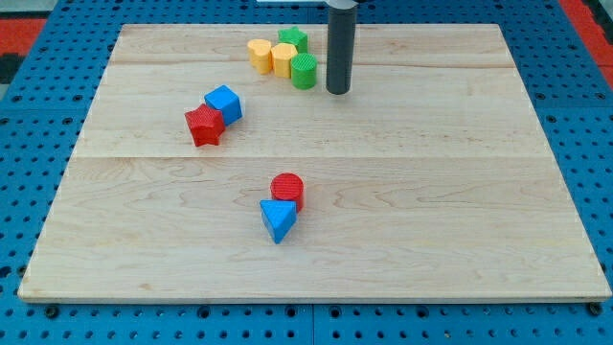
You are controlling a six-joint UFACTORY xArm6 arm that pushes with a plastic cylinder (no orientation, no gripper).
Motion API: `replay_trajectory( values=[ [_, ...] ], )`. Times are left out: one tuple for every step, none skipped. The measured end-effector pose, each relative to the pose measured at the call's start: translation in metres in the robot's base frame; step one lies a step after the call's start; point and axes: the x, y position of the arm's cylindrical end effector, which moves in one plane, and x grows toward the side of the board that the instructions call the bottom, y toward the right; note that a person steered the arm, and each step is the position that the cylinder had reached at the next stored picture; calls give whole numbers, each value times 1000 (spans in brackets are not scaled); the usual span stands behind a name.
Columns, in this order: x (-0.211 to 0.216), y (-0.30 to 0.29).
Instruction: Separate the red star from the blue cube
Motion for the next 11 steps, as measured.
replay_trajectory(
  values=[
    [1, 13],
    [3, 3],
    [42, -40],
    [23, -98],
    [34, -141],
    [77, -164],
    [83, -167],
    [117, -203],
    [105, -245],
    [115, -190],
    [70, -167]
  ],
)
